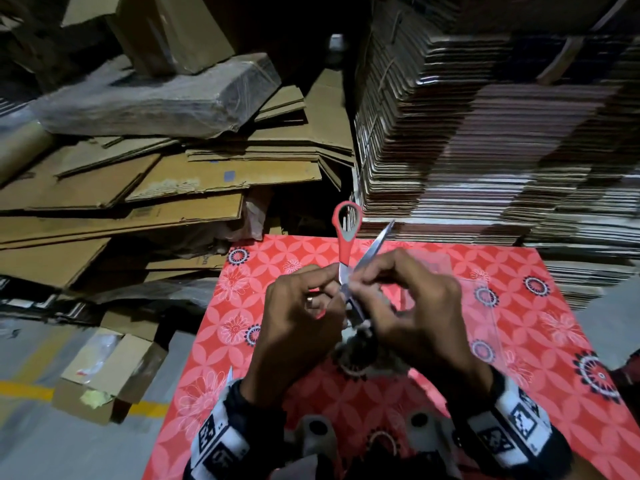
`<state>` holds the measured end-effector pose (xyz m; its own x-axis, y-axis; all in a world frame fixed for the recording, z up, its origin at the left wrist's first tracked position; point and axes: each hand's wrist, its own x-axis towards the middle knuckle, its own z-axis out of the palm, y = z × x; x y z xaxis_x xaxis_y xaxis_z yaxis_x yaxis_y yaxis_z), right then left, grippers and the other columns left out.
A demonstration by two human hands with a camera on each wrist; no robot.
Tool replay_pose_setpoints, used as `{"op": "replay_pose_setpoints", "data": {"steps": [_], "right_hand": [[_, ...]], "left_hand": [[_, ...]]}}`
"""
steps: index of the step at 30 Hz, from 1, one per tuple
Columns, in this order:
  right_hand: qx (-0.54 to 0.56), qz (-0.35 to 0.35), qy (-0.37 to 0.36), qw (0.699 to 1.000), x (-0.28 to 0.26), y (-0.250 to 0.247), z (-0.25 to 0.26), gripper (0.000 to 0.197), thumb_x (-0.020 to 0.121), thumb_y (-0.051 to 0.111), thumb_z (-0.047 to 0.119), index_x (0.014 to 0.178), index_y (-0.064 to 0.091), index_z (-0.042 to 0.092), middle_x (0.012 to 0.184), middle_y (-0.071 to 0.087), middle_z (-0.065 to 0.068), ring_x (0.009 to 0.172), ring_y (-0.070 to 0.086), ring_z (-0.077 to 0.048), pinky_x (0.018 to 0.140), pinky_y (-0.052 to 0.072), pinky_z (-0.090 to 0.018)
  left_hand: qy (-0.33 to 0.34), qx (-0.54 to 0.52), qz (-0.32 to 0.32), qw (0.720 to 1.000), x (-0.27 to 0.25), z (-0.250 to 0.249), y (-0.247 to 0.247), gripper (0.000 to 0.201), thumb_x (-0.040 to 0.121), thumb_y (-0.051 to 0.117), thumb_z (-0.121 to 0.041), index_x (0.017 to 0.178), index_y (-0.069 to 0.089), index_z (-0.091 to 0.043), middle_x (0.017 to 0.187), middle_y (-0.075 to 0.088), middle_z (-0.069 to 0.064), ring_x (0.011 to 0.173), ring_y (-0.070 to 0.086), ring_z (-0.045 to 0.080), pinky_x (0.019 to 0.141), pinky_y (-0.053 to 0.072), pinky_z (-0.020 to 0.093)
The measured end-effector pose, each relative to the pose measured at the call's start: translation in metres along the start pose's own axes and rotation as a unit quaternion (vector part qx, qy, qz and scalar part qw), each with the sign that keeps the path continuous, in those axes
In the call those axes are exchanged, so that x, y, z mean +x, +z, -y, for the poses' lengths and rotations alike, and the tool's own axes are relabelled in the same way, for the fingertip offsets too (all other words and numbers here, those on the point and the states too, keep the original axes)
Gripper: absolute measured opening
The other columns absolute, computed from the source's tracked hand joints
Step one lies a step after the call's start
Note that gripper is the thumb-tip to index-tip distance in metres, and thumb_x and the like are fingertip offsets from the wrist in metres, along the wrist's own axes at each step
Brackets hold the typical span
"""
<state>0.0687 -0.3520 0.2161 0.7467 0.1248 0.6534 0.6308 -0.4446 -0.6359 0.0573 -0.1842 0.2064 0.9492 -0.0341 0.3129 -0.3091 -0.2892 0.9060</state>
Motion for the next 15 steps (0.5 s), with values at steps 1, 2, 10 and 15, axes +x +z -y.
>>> {"op": "replay_pose_setpoints", "data": {"steps": [1,2,10,15], "right_hand": [[-0.002,0.026,-0.015,1.0,-0.006,0.001,-0.001,0.024,0.08,0.085,-0.002,0.086,0.068,0.013,0.085,0.072,0.009,0.079,0.07,-0.008,0.07,0.056,-0.032],[-0.004,0.054,-0.029,0.998,-0.011,0.001,-0.003,0.024,0.08,0.085,-0.002,0.087,0.068,0.013,0.086,0.07,0.01,0.078,0.068,-0.008,0.069,0.055,-0.031],[0.0,0.055,-0.048,0.997,-0.004,-0.015,-0.007,0.024,0.079,0.088,-0.004,0.085,0.069,0.01,0.086,0.072,0.005,0.081,0.069,-0.009,0.075,0.054,-0.021],[0.008,-0.026,-0.018,0.999,-0.01,-0.002,0.0,0.024,0.08,0.085,-0.005,0.081,0.067,0.01,0.086,0.074,0.005,0.081,0.072,-0.013,0.072,0.057,-0.031]], "left_hand": [[-0.012,-0.01,-0.004,1.0,0.0,-0.001,-0.001,0.033,0.087,0.055,-0.007,0.082,0.075,-0.033,0.078,0.061,0.013,0.059,0.064,0.022,0.054,0.055,0.037],[-0.024,-0.025,-0.013,0.999,0.001,-0.002,-0.003,0.044,0.085,0.056,-0.006,0.083,0.076,-0.045,0.08,0.062,0.014,0.061,0.064,0.019,0.058,0.056,0.035],[-0.009,-0.051,0.011,0.999,-0.001,-0.01,-0.006,0.056,0.092,0.057,0.006,0.097,0.078,-0.045,0.079,0.063,0.011,0.058,0.068,0.019,0.057,0.06,0.05],[-0.029,-0.109,0.002,0.994,0.001,-0.016,-0.008,0.044,0.089,0.058,-0.002,0.1,0.081,-0.037,0.081,0.059,0.02,0.056,0.065,0.02,0.052,0.058,0.041]]}}
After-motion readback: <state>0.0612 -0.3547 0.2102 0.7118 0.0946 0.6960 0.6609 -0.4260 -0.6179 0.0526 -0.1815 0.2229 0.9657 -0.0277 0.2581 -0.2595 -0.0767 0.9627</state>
